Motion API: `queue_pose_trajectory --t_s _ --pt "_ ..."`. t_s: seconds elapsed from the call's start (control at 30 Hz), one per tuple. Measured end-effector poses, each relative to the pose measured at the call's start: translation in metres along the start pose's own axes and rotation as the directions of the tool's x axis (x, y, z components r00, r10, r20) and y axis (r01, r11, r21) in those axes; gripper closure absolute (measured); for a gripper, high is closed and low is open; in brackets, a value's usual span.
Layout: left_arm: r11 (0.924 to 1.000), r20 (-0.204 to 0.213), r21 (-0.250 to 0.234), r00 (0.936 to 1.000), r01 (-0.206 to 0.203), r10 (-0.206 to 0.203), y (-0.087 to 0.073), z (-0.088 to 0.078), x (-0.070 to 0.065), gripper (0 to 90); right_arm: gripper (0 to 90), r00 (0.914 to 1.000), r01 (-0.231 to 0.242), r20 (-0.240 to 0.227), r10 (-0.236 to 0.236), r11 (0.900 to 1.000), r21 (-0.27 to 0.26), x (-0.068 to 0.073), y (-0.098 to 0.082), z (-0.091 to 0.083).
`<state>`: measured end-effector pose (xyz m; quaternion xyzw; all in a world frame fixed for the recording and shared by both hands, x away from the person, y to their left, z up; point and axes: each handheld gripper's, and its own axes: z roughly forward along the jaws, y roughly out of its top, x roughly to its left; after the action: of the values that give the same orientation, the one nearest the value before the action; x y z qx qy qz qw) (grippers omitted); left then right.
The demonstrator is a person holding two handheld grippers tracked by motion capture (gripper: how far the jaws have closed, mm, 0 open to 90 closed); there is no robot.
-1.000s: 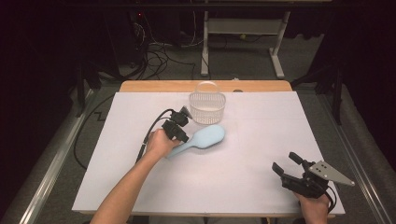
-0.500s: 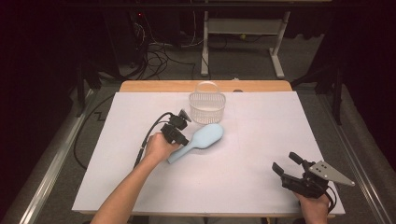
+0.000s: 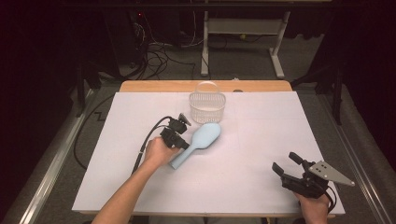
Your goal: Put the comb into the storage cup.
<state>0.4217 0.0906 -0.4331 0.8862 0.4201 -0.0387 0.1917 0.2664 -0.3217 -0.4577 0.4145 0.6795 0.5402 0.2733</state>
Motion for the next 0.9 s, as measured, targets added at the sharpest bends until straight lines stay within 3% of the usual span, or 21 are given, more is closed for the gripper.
queue_pose_trajectory --t_s 0.43,0.7,0.9 --pt "0.9989 -0.001 -0.046 0.9999 0.011 -0.011 -0.007 -0.003 -0.003 86.5 22.0 1.0000 -0.001 -0.001 0.001 1.000 -0.002 0.000 0.000 0.000" --pt "0.9947 -0.017 -0.103 0.9998 0.004 -0.006 -0.009 -0.013 -0.006 72.0 22.0 1.0000 -0.002 0.000 0.002 1.000 0.000 0.000 0.000 0.000" --pt "0.9942 -0.018 -0.107 0.9998 -0.011 0.009 -0.009 -0.015 -0.011 57.4 22.0 1.0000 -0.001 0.000 0.001 1.000 0.002 0.000 0.000 0.000"
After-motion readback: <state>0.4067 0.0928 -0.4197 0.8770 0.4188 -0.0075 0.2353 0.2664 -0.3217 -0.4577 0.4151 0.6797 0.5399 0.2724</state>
